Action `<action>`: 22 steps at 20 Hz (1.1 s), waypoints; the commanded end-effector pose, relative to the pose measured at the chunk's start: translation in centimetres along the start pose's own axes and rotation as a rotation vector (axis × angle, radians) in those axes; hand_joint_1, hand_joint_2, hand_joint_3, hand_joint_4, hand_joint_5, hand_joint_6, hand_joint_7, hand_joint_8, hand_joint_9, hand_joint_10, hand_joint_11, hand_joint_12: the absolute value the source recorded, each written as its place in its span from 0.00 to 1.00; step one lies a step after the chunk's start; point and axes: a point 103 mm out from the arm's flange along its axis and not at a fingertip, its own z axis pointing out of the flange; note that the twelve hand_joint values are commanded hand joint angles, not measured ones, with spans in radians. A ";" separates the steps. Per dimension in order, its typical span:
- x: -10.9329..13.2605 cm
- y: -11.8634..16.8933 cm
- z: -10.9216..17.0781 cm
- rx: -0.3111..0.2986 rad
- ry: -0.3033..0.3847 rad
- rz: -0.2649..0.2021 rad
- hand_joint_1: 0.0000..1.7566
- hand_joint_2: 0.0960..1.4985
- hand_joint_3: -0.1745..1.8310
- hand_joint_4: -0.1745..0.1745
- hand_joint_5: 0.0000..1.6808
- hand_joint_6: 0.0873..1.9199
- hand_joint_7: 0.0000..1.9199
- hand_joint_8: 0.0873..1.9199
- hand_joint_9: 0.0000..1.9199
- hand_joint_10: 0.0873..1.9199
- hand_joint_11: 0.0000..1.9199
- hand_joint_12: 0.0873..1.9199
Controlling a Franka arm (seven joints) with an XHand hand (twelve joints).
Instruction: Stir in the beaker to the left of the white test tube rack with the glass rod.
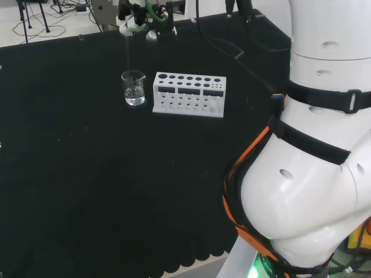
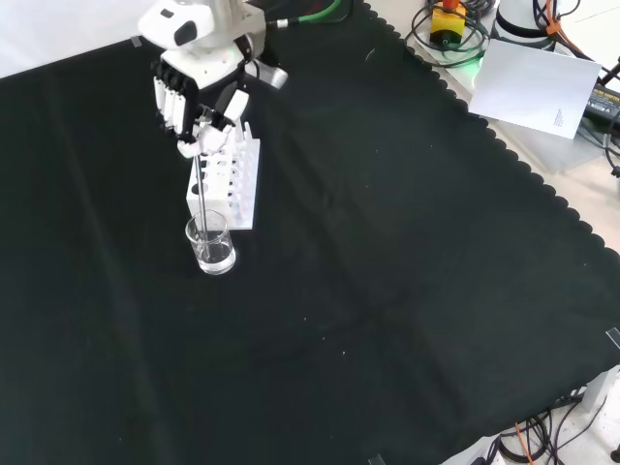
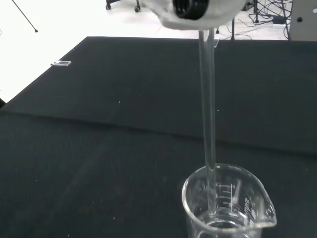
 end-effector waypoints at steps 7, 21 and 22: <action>-4.9 -0.1 -0.6 -0.004 0.002 0.068 0.74 0.64 0.14 0.00 0.72 0.12 0.60 0.52 0.92 0.33 0.70 0.43; -0.4 -2.2 -0.8 0.031 -0.013 0.035 0.74 0.64 0.14 0.00 0.72 0.12 0.60 0.52 0.92 0.33 0.70 0.43; 0.2 -1.9 -0.6 0.034 -0.012 0.024 0.74 0.64 0.14 0.00 0.72 0.12 0.60 0.52 0.92 0.33 0.70 0.43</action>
